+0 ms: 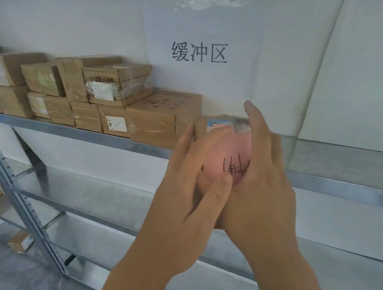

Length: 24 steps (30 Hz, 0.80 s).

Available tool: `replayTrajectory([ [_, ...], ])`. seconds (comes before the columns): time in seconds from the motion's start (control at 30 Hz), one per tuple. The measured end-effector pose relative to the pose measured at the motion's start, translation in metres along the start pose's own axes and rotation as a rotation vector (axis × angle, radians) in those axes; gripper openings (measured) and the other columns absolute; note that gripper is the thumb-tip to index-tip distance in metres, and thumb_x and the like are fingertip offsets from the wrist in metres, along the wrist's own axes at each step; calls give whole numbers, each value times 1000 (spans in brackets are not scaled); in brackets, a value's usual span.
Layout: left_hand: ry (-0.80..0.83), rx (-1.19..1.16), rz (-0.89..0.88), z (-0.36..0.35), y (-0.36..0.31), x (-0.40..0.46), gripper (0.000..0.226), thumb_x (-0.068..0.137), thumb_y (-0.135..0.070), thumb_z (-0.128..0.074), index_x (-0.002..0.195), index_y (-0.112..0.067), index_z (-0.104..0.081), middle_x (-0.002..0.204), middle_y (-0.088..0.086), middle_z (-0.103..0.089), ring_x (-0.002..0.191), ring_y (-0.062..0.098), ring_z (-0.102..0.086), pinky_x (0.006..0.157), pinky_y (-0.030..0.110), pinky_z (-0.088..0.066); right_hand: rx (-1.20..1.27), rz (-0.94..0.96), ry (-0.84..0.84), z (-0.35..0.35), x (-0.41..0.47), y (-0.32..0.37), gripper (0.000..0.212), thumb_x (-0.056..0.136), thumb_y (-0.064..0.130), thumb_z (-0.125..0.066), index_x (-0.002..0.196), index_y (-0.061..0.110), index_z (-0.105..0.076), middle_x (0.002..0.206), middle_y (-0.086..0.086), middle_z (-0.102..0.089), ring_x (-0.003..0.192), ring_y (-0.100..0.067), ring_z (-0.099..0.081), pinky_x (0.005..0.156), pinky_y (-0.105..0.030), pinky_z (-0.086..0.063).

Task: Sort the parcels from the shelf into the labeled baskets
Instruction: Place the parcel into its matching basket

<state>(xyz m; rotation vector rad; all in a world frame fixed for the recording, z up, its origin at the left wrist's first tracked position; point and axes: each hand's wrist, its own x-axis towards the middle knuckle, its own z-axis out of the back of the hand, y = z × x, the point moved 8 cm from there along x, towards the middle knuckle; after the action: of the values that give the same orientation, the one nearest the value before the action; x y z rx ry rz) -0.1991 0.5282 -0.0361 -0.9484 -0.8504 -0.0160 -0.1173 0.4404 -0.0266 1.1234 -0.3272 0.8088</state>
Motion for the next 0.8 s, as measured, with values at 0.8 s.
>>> replayTrajectory([
  [0.8,256,-359,-72,-228,-64,18,46,108,-21,-42,149,-43,-42,154,-13,-49,135,25,-55,95,43,-59,195,-142,-269,218,-65,-122,76,90,36,-68,153,58,-31,148,23,-46,131,-11,-55,90,-22,-58],
])
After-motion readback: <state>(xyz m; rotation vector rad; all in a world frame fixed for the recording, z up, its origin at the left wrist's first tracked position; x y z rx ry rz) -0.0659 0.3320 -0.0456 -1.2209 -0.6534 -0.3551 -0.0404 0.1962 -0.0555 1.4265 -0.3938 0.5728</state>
